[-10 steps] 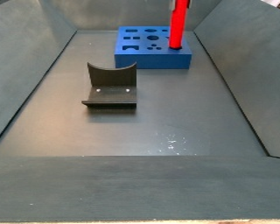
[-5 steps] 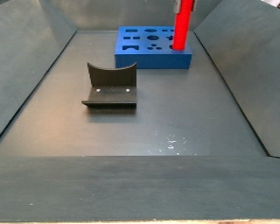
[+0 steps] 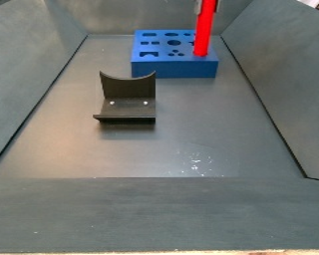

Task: Pick up the hexagon object. Move up. Move to above the board. Insert the hexagon object.
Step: Insert the hexagon object.

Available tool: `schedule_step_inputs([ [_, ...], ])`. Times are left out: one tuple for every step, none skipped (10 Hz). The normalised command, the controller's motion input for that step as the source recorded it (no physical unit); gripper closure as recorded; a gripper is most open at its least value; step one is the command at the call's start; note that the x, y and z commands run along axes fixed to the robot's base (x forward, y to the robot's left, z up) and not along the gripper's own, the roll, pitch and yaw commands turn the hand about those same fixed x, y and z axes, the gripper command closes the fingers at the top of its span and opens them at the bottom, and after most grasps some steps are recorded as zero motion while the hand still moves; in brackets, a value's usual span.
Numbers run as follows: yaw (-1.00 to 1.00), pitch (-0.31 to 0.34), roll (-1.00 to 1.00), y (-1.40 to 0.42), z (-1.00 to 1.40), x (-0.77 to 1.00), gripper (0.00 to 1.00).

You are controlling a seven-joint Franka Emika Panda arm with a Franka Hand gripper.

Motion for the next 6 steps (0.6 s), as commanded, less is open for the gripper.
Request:
schedule_step_inputs([
  [0.0,0.0,0.0,0.0,-0.03,0.0,1.0],
  [0.0,0.006,0.0,0.13,-0.13,0.03,1.0],
  [0.0,-0.004,0.0,0.0,-0.01,0.0,1.0],
  [0.0,0.0,0.21,0.37,-0.34,0.0,1.0],
  [0.07,0.0,0.0,0.09,0.0,0.0,1.0],
  [0.01,0.0,0.12,-0.05,-0.19,0.0,1.0],
])
